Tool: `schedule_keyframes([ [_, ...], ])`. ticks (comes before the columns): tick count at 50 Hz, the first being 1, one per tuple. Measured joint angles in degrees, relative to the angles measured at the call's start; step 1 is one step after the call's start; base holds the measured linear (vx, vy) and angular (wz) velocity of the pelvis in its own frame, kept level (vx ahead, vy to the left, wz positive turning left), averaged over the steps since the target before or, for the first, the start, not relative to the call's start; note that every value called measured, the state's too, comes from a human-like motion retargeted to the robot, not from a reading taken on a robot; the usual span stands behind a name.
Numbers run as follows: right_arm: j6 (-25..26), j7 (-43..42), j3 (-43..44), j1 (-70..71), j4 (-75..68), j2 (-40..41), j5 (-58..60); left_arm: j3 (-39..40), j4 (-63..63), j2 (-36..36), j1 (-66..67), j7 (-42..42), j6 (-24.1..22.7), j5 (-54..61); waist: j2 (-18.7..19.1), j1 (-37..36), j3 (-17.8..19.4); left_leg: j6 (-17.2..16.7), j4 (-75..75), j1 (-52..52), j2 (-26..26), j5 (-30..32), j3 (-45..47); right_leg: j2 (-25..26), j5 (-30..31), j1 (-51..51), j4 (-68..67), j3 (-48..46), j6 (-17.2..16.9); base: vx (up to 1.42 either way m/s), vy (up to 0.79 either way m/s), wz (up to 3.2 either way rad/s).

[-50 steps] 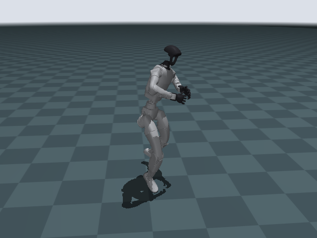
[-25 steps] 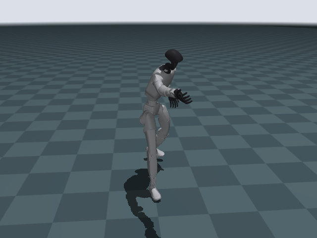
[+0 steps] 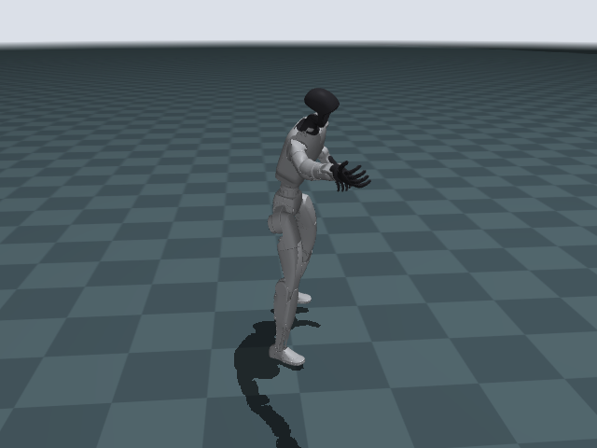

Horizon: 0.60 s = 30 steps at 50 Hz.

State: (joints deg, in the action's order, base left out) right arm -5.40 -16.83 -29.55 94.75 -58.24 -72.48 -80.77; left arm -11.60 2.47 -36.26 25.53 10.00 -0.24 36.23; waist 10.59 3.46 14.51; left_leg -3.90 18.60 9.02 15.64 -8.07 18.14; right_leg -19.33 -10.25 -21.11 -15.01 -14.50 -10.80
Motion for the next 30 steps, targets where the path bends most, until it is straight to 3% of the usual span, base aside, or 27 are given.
schedule_keyframes([
  [8, -1.59, 1.27, 2.99, -6.41, 2.33, -1.25, -1.33, 3.79, -4.23, -0.02, -2.18, 1.06, -1.66, 0.13, -3.32, -3.59, -1.58, -1.07, -2.43, 2.11, -10.36, -11.07, -9.54, 1.68, 3.27, 3.52, 5.7, -0.89, -1.91, 0.0, 0.01, -0.01],
  [13, -4.6, 0.52, 5.3, -11.3, 6.7, 0.44, -1.82, 5.17, -7.62, -0.53, -6.2, 2.36, -1.89, 7.14, -5.71, -4.24, -2.68, 3.76, -2.94, 2.3, -10.89, -11.89, -5.81, 2.53, 3.85, 4.79, 7.22, -1.93, -3.08, 0.02, 0.09, 0.02],
  [17, -8.57, -2.27, 9.28, -17.83, 16.15, 3.27, 1.48, 3.42, -9.12, -3.18, -13.0, 5.35, -1.5, 13.43, -8.01, -3.9, -3.77, 4.8, -0.16, 3.13, -10.63, -11.49, -7.39, 2.09, 2.45, 5.83, 5.99, -3.19, -3.55, 0.05, 0.11, 0.19],
  [20, -11.83, -5.89, 13.76, -23.98, 28.37, 4.81, 12.32, -0.98, -9.22, -5.92, -20.93, 7.3, -0.79, 19.28, -9.52, -3.53, -5.12, 4.41, 0.98, 3.57, -10.76, -11.53, -8.95, 1.26, 0.84, 6.5, 3.86, -5.05, -3.24, 0.08, 0.09, 0.52],
  [22, -11.0, -8.89, 17.18, -28.49, 38.48, 5.18, 24.82, -5.29, -8.83, -7.96, -27.76, 8.45, -0.87, 23.19, -10.5, -3.59, -6.0, 4.22, 0.46, 3.55, -10.81, -11.49, -10.45, 0.81, -0.1, 6.45, 1.76, -6.65, -1.99, 0.08, 0.06, 0.63],
  [25, -6.7, -10.47, 17.41, -31.74, 51.32, 5.1, 42.18, -11.16, -9.06, -10.4, -37.22, 9.64, -1.61, 27.62, -11.95, -3.64, -6.96, 3.97, -0.82, 3.39, -10.37, -11.01, -12.45, 0.68, -1.09, 5.95, -1.63, -9.19, 1.77, 0.06, 0.01, 0.52],
  [28, -1.28, -12.08, 12.08, -30.66, 62.2, 4.34, 60.27, -16.71, -9.96, -11.07, -46.23, 9.75, -3.07, 33.53, -13.23, -4.0, -6.92, 4.04, -2.27, 3.28, -9.18, -10.16, -13.82, 1.14, -0.65, 4.3, -5.72, -10.24, 5.53, 0.03, -0.06, 0.31],
  [30, 2.32, -12.77, 6.82, -27.72, 68.64, 3.72, 72.57, -20.14, -10.76, -10.8, -51.58, 9.61, -4.62, 37.55, -13.79, -4.37, -6.4, 4.21, -3.39, 3.01, -8.08, -9.69, -14.68, 1.6, 0.72, 2.44, -9.15, -8.8, 6.21, 0.01, -0.12, 0.22],
])
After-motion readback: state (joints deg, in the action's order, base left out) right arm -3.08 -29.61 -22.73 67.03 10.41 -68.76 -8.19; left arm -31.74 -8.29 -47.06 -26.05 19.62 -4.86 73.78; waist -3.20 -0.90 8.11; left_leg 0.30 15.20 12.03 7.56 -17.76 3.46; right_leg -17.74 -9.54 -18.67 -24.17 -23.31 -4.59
